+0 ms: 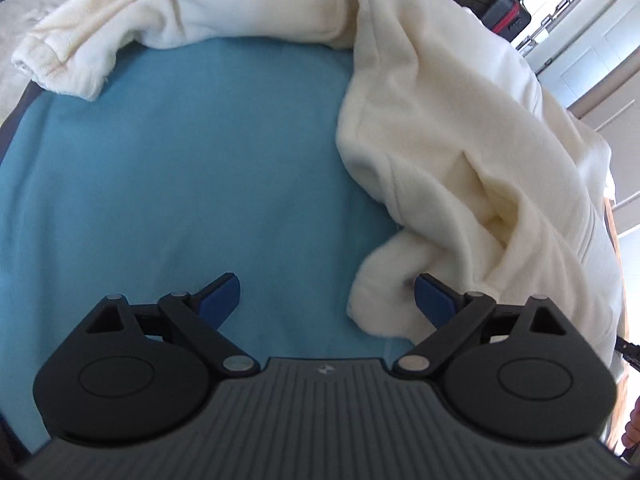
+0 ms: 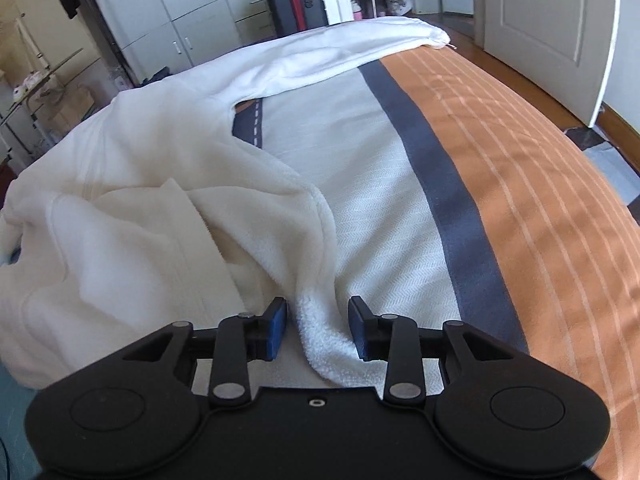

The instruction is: Fold clothes

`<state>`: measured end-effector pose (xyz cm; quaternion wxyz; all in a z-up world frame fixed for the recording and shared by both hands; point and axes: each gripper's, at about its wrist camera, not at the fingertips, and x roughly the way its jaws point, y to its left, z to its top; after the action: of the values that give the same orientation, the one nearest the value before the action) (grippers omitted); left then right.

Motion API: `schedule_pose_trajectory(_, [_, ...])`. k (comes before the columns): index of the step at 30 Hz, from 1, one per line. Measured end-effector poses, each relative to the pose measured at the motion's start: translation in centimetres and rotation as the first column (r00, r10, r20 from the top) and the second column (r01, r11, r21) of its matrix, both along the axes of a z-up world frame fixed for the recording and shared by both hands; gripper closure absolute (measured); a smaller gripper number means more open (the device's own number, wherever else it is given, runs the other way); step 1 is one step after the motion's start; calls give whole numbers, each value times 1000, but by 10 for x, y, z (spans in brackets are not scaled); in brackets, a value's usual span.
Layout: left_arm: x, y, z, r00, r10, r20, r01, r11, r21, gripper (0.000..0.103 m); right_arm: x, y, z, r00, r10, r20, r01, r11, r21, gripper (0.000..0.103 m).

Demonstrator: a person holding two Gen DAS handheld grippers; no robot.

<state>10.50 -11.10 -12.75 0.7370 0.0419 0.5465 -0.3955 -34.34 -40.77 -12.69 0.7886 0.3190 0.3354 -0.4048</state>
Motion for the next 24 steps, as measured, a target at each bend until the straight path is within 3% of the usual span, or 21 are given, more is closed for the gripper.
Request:
schedule_pose_trajectory(6, [-16,-14,2,986,-47,158,52,998,-27,8,-28,4,5,998,22,63,-23,1000,7,50])
schedule_pose_trajectory(9, [-18,-22,-8,995,-64,78,68,996,-50,10,-39,6,-1,998,10,68,-12,999,33,45])
schedule_pose_trajectory(10, [-22,-22,-10,995,-49,86,54,997,-55,12,-44,9,-3,995,8,100,-13,999,49,44])
schedule_pose_trajectory(11, [-30,-25,-6,985,-79,151,85,996,-35,19,-48,11,-6,991,7,130,-15,998,64,44])
schedule_pose_trajectory(13, [-48,-30,1,951,-140,275,143,990,7,77,-51,14,-12,983,8,182,-23,997,79,44])
schedule_pose_trajectory(14, [-57,-31,8,931,-165,326,171,985,13,90,-51,15,-13,982,11,188,-25,997,70,43])
schedule_pose_trajectory(16, [-74,-32,23,883,-173,437,180,983,27,92,-47,17,-12,982,37,186,-45,998,40,48])
schedule_pose_trajectory(17, [-84,-33,32,834,-165,527,168,985,43,92,-44,18,-11,981,60,186,-65,998,22,58])
schedule_pose_trajectory(19, [-108,-35,46,681,-163,714,133,986,99,92,-41,21,-9,978,90,186,-92,996,1,60])
schedule_pose_trajectory(20, [-117,-36,52,628,-160,762,128,987,101,92,-40,21,-9,979,96,181,-96,995,-7,59])
schedule_pose_trajectory(22, [-123,-30,64,624,-128,771,142,989,50,92,-37,23,-7,980,105,172,-103,994,-21,57])
schedule_pose_trajectory(24, [-120,-24,72,651,-100,753,141,990,10,92,-36,22,-9,982,85,171,-84,996,-12,54])
